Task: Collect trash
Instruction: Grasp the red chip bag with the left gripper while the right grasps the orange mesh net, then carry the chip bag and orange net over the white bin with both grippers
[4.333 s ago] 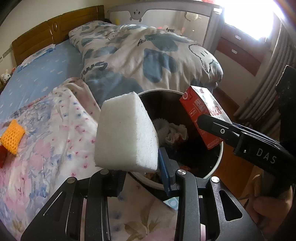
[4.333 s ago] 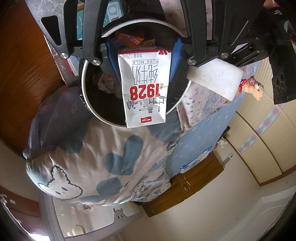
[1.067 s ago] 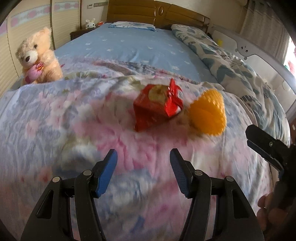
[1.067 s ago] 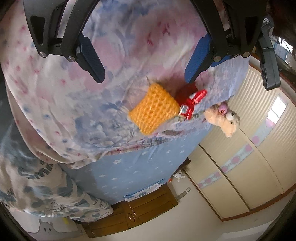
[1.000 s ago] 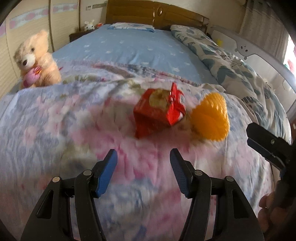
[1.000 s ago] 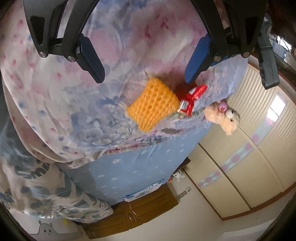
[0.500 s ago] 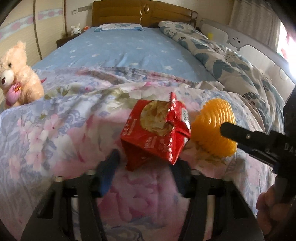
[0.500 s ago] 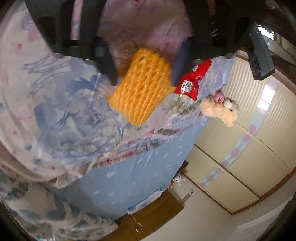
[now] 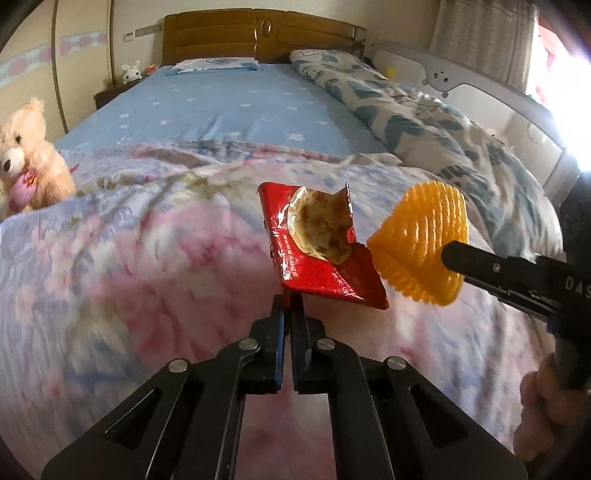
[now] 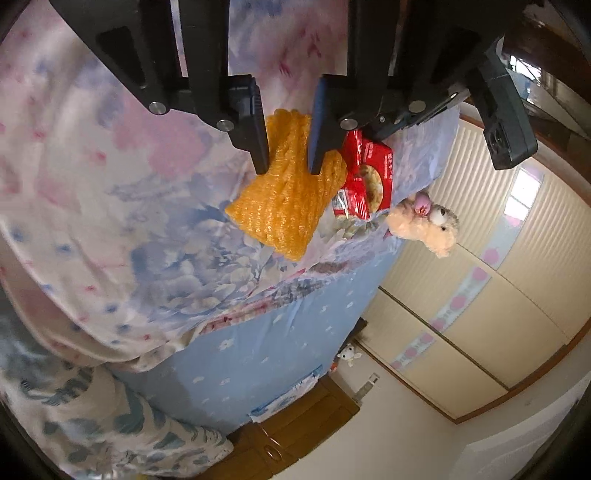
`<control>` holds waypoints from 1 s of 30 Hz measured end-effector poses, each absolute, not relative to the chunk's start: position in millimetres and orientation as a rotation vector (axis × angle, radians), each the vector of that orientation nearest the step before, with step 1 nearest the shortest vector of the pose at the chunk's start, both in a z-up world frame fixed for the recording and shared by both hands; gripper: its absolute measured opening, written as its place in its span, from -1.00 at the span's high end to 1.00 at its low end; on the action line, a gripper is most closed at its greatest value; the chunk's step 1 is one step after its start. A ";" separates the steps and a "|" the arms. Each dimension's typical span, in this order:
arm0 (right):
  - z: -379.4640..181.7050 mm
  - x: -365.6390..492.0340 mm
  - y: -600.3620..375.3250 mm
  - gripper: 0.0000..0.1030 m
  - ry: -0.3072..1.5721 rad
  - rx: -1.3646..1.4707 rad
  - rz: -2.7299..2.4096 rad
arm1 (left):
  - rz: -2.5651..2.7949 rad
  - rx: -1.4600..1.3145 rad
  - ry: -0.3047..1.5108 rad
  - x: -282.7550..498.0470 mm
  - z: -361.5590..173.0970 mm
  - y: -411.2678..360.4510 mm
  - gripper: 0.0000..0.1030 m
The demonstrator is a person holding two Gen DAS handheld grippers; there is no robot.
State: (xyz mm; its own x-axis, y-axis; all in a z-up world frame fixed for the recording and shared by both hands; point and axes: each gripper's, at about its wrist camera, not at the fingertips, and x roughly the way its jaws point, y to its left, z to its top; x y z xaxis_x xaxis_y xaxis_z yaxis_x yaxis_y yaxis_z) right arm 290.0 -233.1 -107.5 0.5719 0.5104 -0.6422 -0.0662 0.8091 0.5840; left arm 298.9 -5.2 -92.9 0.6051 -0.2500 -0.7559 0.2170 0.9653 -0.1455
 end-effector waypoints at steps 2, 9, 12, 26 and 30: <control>-103.3 278.3 -238.7 0.61 0.898 0.535 0.355 | -0.283 -0.057 0.884 286.5 -91.1 -9.8 0.96; -94.0 233.3 -262.0 0.62 0.891 0.530 0.337 | -0.317 -0.087 0.884 237.4 -84.4 -31.3 0.96; -90.3 214.6 -269.7 0.62 0.881 0.521 0.325 | -0.330 -0.088 0.884 223.6 -81.1 -39.5 0.96; -74.0 129.6 -302.0 0.63 0.797 0.368 0.213 | -0.398 -0.053 0.877 169.4 -74.5 -83.9 0.96; -73.4 110.7 -312.1 0.63 0.766 0.343 0.173 | -0.415 -0.043 0.878 161.2 -74.9 -95.3 0.96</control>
State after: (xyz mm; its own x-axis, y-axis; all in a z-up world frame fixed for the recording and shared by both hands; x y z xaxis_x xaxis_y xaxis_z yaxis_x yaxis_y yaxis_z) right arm 110.7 -312.1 -73.4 0.7100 0.2760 -0.6479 -0.0292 0.9308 0.3644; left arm 161.2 -95.3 -74.9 0.5644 -0.3700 -0.7380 0.3354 0.9196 -0.2046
